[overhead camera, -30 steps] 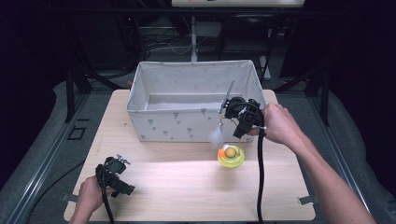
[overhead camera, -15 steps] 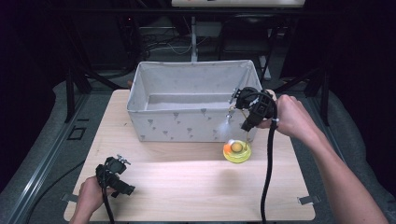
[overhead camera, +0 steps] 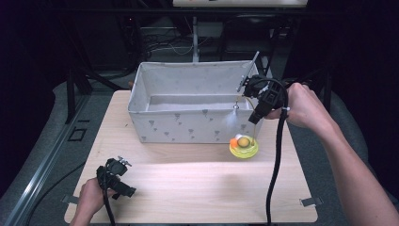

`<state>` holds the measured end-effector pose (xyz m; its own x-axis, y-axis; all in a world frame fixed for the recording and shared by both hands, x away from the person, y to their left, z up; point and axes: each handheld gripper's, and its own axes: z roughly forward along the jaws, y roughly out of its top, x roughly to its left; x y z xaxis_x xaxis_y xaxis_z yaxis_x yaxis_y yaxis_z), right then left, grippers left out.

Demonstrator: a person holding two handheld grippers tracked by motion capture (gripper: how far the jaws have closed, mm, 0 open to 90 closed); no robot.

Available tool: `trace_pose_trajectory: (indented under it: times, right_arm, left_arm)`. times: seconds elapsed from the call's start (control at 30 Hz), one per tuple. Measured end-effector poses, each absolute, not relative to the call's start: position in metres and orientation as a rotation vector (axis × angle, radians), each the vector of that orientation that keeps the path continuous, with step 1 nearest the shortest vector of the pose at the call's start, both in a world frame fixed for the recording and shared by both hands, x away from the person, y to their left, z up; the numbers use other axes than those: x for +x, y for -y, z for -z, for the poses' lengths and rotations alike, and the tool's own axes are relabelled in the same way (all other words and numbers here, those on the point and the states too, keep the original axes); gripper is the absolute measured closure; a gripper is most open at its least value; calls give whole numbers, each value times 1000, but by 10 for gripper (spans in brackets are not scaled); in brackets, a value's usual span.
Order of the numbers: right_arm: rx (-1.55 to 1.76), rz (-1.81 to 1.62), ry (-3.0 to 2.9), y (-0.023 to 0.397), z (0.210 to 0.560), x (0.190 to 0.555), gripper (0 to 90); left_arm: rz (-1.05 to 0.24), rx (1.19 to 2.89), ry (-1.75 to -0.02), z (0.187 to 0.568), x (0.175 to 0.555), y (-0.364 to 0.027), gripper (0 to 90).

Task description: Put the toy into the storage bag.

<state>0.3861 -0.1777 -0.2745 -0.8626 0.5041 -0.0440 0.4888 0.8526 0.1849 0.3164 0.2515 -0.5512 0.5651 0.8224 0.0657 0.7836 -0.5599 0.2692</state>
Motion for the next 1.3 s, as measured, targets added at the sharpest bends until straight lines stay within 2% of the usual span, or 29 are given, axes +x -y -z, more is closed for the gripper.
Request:
trace_pose_trajectory:
  times: [1.3]
  right_arm:
    - [818, -299, -2889, 185, 214, 396, 880]
  left_arm:
    - [-266, 2595, -1340, 551, 317, -251, 3]
